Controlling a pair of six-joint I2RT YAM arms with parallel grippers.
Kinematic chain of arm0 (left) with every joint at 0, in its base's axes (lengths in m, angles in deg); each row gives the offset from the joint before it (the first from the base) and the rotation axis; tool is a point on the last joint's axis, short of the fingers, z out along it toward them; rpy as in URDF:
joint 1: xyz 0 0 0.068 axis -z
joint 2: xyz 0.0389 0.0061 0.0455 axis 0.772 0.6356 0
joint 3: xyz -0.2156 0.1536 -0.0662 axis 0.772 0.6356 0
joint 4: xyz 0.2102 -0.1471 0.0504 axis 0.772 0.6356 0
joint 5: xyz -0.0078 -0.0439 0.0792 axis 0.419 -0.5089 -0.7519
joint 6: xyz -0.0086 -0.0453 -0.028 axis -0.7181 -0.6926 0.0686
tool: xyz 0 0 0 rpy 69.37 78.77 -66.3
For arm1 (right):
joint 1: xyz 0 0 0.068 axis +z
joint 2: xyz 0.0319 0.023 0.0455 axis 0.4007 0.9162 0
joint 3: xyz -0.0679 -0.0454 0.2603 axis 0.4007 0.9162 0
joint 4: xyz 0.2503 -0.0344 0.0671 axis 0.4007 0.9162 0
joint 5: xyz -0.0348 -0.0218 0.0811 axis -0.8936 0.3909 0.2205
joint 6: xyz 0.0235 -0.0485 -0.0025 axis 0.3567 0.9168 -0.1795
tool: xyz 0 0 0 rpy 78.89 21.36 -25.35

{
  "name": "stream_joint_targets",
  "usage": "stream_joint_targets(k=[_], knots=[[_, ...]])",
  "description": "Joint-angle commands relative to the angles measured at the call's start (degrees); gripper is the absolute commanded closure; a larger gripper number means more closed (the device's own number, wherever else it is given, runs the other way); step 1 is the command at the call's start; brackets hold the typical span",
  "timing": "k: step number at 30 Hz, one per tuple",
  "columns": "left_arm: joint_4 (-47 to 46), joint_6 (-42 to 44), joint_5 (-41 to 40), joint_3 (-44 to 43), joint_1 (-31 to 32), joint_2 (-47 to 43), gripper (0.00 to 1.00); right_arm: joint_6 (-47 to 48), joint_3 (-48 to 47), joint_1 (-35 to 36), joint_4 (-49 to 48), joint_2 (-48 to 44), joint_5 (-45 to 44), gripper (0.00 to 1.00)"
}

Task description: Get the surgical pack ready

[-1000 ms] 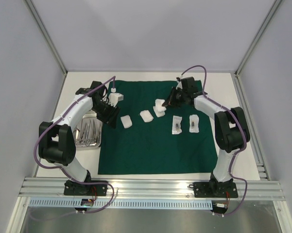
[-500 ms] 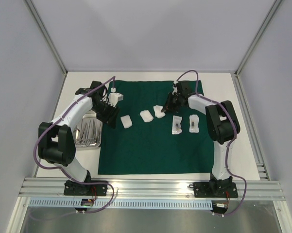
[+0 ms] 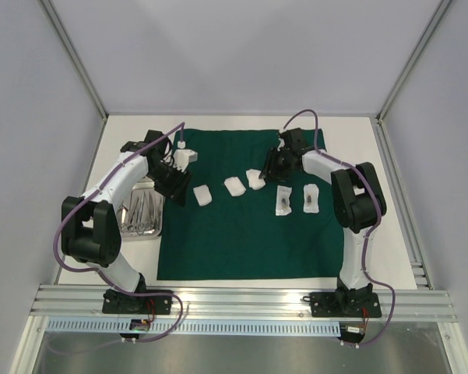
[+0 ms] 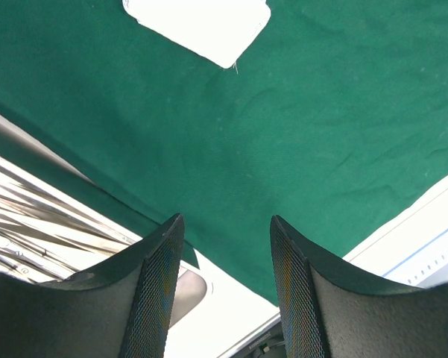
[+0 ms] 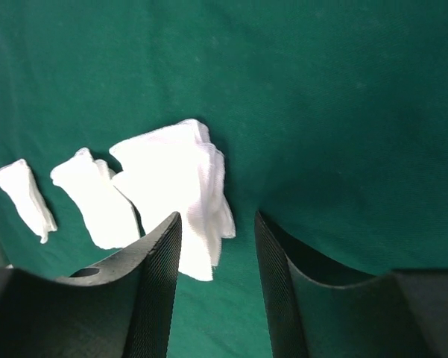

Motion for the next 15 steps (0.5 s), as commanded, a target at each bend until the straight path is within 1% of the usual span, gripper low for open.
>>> stream_joint_targets(k=[1,4,7,9,10,12,13,15], knots=[[-0.3,0.4,0.1,0.2,0.3,-2.2,0.41,0.3,-3.3,0.2,-0.2,1.5,2.2,0.54],[-0.3,0.4,0.0,0.1,0.3,-2.2,0.41,0.0,-4.1,0.8,-0.5,3.1,3.8,0.54],[-0.4,0.4,0.1,0.1,0.3,-2.3,0.41,-0.5,-4.2,1.2,-1.1,3.6,5.0,0.57],[-0.3,0.3,0.1,0.2,0.3,-2.2,0.42,-1.0,-3.7,1.2,-1.7,3.3,5.8,0.64],[-0.4,0.4,0.1,0.2,0.3,-2.3,0.41,-1.5,-3.5,1.2,-2.0,3.1,6.0,0.7],[-0.3,0.4,0.1,0.1,0.3,-2.3,0.41,-1.8,-3.0,1.2,-2.5,2.2,6.7,0.76],[-0.3,0.4,0.1,0.2,0.3,-2.4,0.41,-2.0,-3.0,1.2,-2.6,1.7,6.9,0.83],[-0.2,0.4,0.1,0.1,0.3,-2.5,0.41,-2.3,-2.5,1.2,-2.7,-0.1,6.9,0.9]])
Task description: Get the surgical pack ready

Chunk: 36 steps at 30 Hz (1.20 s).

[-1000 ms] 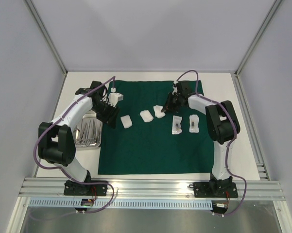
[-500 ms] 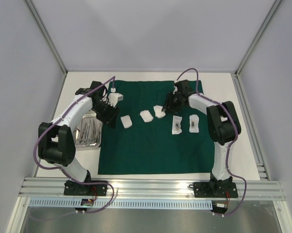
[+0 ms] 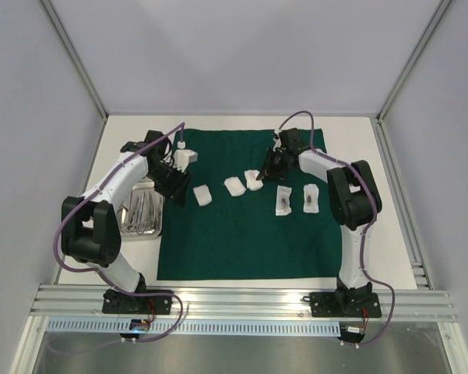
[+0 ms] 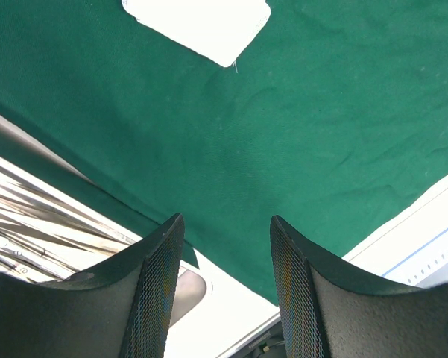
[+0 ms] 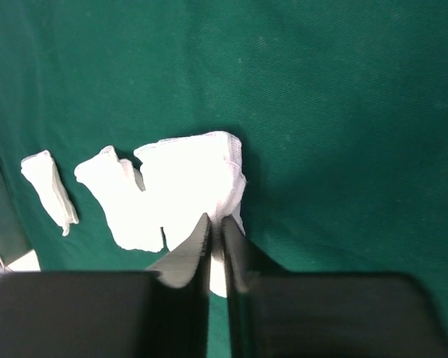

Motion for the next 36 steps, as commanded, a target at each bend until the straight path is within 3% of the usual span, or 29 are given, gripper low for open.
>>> stream_joint_targets(k=[1,12,19,28,32,36], knots=[[-0.2,0.4,0.1,-0.1,0.3,-2.5,0.41,-1.1,0.0,0.3,-2.1,-3.6,2.1,0.96],[-0.2,0.5,0.1,-0.1,0.3,-2.5,0.41,-2.7,3.4,5.9,-4.6,-15.0,-0.9,0.99],[-0.1,0.5,0.0,-0.1,0.3,-2.6,0.41,-4.5,-0.2,10.0,-5.8,-8.8,1.1,0.99],[-0.1,0.6,0.1,0.0,0.3,-2.6,0.41,-4.1,-1.8,10.0,-2.8,-1.9,-1.6,1.0],[-0.1,0.6,0.1,0.0,0.3,-2.7,0.41,-2.0,-3.1,9.9,-0.7,-1.0,-3.3,0.88],[-0.1,0.6,0.1,-0.1,0.3,-2.6,0.42,0.1,-3.7,10.0,1.3,-2.8,-6.1,0.66]])
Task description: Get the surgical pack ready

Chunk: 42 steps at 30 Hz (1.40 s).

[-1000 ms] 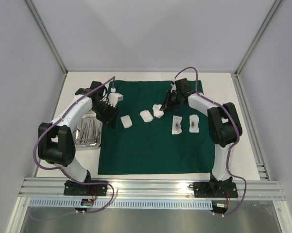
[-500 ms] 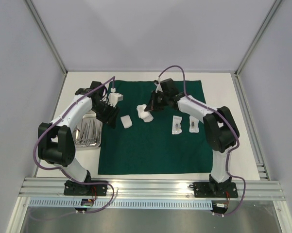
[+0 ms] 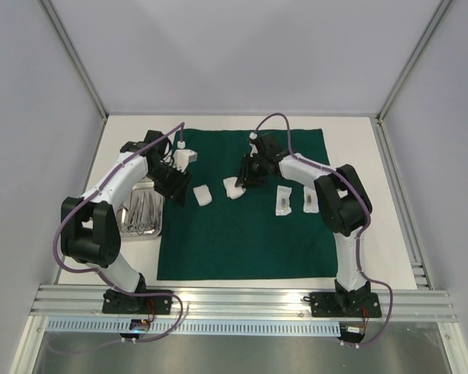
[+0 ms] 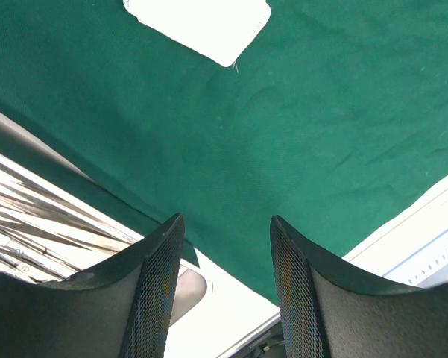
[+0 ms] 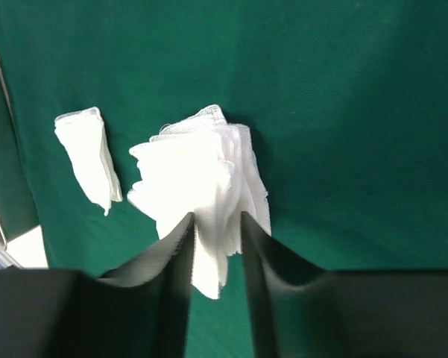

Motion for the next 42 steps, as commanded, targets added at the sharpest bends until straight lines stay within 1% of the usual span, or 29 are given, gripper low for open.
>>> stream_joint_targets(k=[1,2,3,7,10,15,20,25,28,29,31,32,34,35,37,38,42], knots=[[-0.1,0.6,0.2,-0.1,0.3,-2.3,0.41,3.2,-3.2,-0.1,1.9,-2.7,-3.8,0.63],[-0.1,0.6,0.2,-0.1,0.3,-2.3,0.41,3.6,-3.3,-0.1,2.2,-3.2,-5.2,0.59],[0.0,0.6,0.3,-0.1,0.3,-2.3,0.41,4.5,-3.4,-0.1,2.7,-3.5,-5.7,0.54],[0.0,0.6,0.3,0.0,0.3,-2.5,0.41,5.7,-4.1,-0.1,3.9,-3.2,-7.0,0.47],[0.0,0.6,0.2,-0.1,0.3,-2.7,0.41,5.8,-5.4,-0.1,4.8,-0.9,-7.2,0.46],[0.0,0.7,0.3,-0.1,0.3,-2.5,0.41,5.7,-8.4,-0.1,5.6,3.1,-4.7,0.45],[-0.1,0.6,0.3,-0.1,0.3,-2.4,0.41,4.3,-8.3,-0.2,4.3,5.6,-0.2,0.45],[0.0,0.6,0.4,-0.1,0.3,-2.5,0.41,3.6,-6.9,0.0,3.1,5.7,1.3,0.47],[0.0,0.6,0.4,-0.1,0.3,-2.4,0.41,2.9,-6.4,-0.2,2.4,5.2,2.8,0.6],[0.0,0.7,0.4,-0.1,0.3,-2.4,0.41,2.7,-6.1,0.0,1.9,4.5,3.4,0.69],[0.0,0.7,0.3,-0.1,0.4,-2.4,0.41,1.9,-5.6,-0.1,1.2,3.6,4.6,0.75],[0.0,0.7,0.4,-0.1,0.3,-2.4,0.41,1.6,-5.2,0.0,0.8,2.5,4.9,0.81],[0.1,0.6,0.3,-0.1,0.3,-2.5,0.41,0.8,-4.7,0.0,-0.2,1.4,5.7,0.86],[0.0,0.6,0.3,-0.1,0.3,-2.5,0.41,0.6,-4.6,0.0,-0.4,0.8,5.8,0.92],[0.0,0.7,0.3,-0.1,0.3,-2.5,0.41,-0.3,-4.2,0.1,-0.8,-1.2,5.9,0.98],[-0.1,0.7,0.3,-0.1,0.3,-2.5,0.41,-0.8,-3.9,0.1,-1.2,-2.0,6.0,0.99],[0.0,0.7,0.2,-0.1,0.3,-2.6,0.41,-2.9,-1.2,0.8,-4.5,-6.1,5.7,1.0]])
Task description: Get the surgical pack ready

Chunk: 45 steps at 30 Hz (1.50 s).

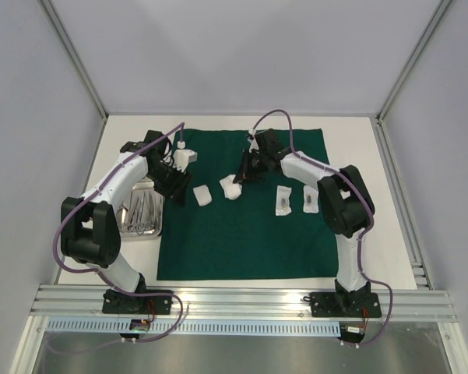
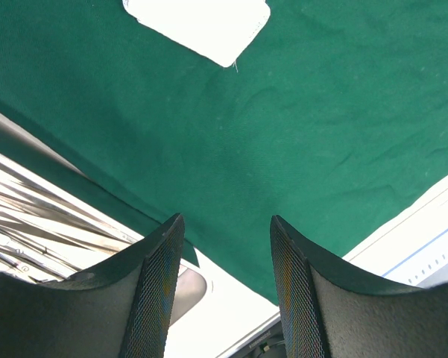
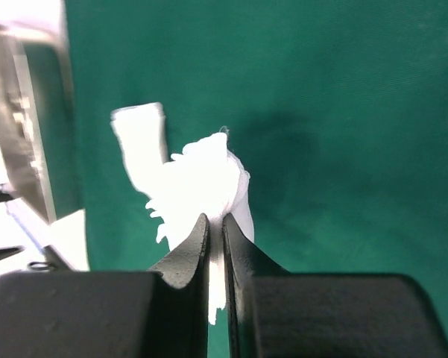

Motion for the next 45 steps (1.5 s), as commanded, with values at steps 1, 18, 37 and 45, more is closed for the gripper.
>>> stream_joint_targets(k=[1,18,37,45], knots=[[-0.1,0.7,0.3,-0.1,0.3,-2.6,0.41,-3.0,1.7,1.3,-4.9,-7.1,1.3,0.99],[-0.2,0.6,-0.5,0.2,0.3,-2.2,0.41,-13.7,-4.5,9.5,-14.3,5.4,3.9,1.0],[-2.1,-1.8,-0.3,0.0,0.3,-1.1,0.41,-5.1,-7.9,9.9,-4.4,4.5,-3.6,0.51],[-9.8,-12.0,1.7,-1.1,0.4,1.3,0.27,-3.7,-5.6,9.8,-4.7,-0.3,-2.9,0.44]])
